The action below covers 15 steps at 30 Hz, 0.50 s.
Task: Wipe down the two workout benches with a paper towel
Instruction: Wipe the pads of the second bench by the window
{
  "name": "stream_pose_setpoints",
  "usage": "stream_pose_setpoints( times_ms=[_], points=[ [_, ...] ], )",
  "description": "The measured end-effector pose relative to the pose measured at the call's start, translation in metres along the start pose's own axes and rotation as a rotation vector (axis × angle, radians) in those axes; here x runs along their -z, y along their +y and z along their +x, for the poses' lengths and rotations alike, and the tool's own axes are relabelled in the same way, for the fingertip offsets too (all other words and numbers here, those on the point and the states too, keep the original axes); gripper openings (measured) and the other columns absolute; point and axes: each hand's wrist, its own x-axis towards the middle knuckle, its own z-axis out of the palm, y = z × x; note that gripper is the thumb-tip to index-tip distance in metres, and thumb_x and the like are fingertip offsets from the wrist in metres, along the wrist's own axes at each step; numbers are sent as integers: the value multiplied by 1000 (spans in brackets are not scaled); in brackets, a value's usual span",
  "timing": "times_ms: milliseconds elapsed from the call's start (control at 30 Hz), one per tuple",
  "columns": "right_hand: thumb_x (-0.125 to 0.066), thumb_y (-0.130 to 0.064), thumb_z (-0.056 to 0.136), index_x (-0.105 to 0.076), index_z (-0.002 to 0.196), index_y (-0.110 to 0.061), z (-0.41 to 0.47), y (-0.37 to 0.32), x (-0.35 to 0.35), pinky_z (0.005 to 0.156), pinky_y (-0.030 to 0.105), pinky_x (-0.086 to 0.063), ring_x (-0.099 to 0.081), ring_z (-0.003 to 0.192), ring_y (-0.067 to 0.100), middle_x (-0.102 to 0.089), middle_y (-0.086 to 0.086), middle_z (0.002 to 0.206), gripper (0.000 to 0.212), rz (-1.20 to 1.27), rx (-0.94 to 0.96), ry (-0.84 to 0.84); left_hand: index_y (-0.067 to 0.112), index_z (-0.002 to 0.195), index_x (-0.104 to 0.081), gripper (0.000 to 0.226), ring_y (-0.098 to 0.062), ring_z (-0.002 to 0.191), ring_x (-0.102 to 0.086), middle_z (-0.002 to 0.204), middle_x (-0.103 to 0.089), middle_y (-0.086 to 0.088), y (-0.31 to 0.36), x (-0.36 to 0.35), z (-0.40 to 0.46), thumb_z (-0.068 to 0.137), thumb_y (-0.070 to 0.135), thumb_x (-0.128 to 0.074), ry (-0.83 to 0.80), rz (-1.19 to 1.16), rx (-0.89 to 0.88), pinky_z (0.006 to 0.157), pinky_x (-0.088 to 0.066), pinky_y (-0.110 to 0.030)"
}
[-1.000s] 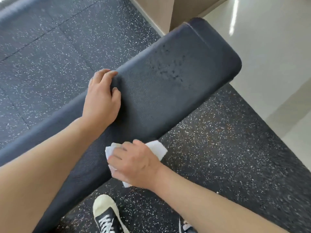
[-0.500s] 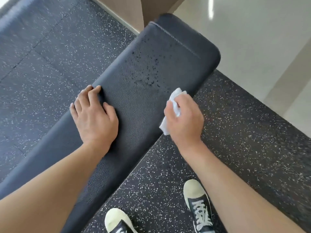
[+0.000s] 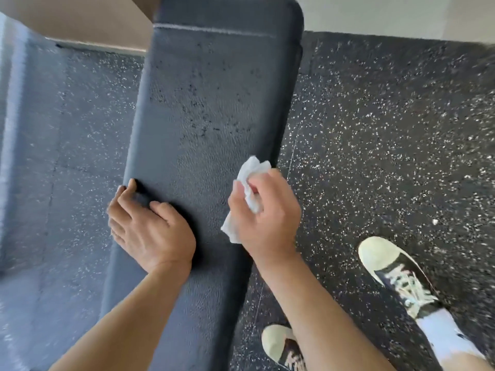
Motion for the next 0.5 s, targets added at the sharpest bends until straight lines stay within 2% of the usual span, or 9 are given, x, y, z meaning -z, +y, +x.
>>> stream_pose_setpoints(
  times_ms=[100, 200, 367, 500],
  points=[
    [-71, -21, 90, -60, 76, -5, 67, 3, -10, 57, 41, -44, -51, 67, 27, -58, 5, 77, 24, -93, 18, 5, 12, 147, -46, 57, -45, 138, -40, 153, -44, -16, 1, 1, 1, 92, 23, -39, 0, 7, -9, 118, -27, -62],
    [-70, -26, 86, -60, 75, -10, 108, -3, -16, 53, 38, -39, -50, 65, 28, -58, 5, 76, 22, -291, 124, -77, 10, 147, -47, 58, -45, 138, -40, 153, -44, -16, 2, 2, 1, 91, 23, -39, 5, -4, -22, 119, -26, -60],
    [-74, -25, 82, -61, 75, -16, 91, -23, -31, 56, 38, -30, -52, 63, 30, -57, 5, 73, 17, -471, 470, -337, 9, 147, -48, 60, -43, 139, -40, 156, -43, -15, 0, 2, 4, 91, 26, -38, -4, -10, -22, 121, -24, -58],
    [-74, -24, 81, -65, 76, -19, 74, -42, -56, 57, 39, -38, -57, 67, 28, -60, 1, 73, 12, -471, 538, -518, 11, 148, -47, 59, -42, 138, -39, 158, -40, -13, -3, 0, 6, 92, 28, -38, -35, 7, -12, 123, -23, -56]
  ],
)
